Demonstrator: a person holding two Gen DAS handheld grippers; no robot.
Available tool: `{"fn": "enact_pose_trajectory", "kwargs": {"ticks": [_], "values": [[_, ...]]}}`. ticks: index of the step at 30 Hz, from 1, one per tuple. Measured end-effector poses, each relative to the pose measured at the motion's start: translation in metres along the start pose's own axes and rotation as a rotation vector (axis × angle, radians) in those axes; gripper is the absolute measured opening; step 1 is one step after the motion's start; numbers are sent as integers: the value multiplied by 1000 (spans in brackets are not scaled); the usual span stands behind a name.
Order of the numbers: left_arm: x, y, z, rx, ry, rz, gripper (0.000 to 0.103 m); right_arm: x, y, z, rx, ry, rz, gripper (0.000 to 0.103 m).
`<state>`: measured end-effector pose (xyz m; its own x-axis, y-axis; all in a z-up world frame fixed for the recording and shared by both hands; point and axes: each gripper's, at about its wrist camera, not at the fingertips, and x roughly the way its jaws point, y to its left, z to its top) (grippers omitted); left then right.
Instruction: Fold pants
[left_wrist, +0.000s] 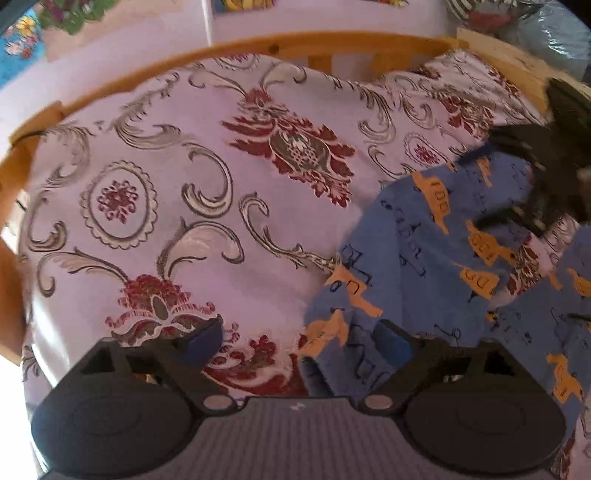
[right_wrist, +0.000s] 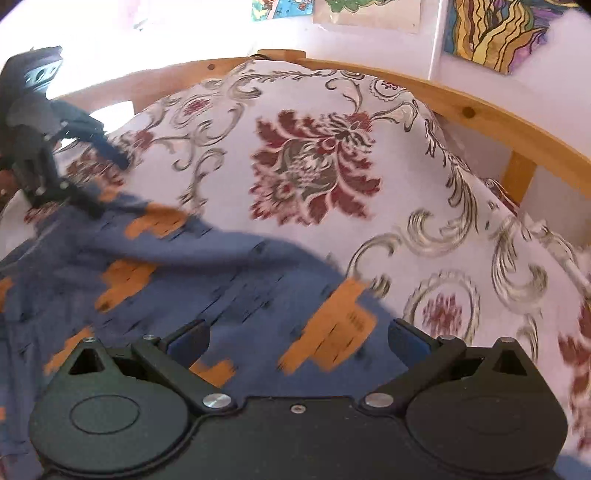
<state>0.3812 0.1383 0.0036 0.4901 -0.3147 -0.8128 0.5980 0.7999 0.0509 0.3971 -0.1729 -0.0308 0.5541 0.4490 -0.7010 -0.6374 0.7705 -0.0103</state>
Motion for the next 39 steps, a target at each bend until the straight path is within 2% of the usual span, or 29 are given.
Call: {"fn": "enact_pose_trajectory", "kwargs": {"ticks": [3, 4, 6, 10, 12, 14, 15, 16, 17, 18, 19, 24, 29, 35, 39], "values": [[-1, 3, 1, 43, 13, -43, 73, 16, -22, 10, 22, 14, 8, 97], [-1, 3, 2, 48, 16, -55, 65, 20, -28, 12, 28, 23, 10, 94], [0, 4, 4, 40, 30, -65, 56, 25, -39, 15, 34, 45, 17, 91], [6, 8, 11, -18, 68, -79, 27, 30, -53, 17, 27, 79, 7, 85], [8, 9, 14, -42, 78, -99, 22, 34, -59, 17, 37, 103, 3, 79], [9, 8, 15, -53, 83, -82, 18, 38, -64, 15, 54, 127, 7, 71], [9, 7, 16, -58, 82, -72, 17, 38, -65, 14, 57, 132, 14, 64], [8, 6, 16, -63, 80, -64, 15, 38, -65, 13, 57, 132, 20, 48], [7, 4, 16, -66, 81, -52, 14, 38, -64, 12, 56, 132, 21, 38], [7, 2, 16, -70, 82, -39, 14, 38, -63, 12, 53, 136, 16, 17], [5, 0, 16, -69, 78, -23, 13, 38, -60, 11, 42, 142, 4, 3], [-9, -17, 10, -14, -3, 95, 12, 14, -48, 8, 19, 81, -37, 1], [-29, -31, -2, 36, -106, 150, 12, -29, -23, 0, 3, -5, -112, 1], [-65, -48, -21, 149, -235, 168, 12, -97, 35, -24, -69, -80, -210, 0], [-93, -65, -38, 258, -313, 173, 12, -138, 77, -46, -92, -96, -252, 0]]}}
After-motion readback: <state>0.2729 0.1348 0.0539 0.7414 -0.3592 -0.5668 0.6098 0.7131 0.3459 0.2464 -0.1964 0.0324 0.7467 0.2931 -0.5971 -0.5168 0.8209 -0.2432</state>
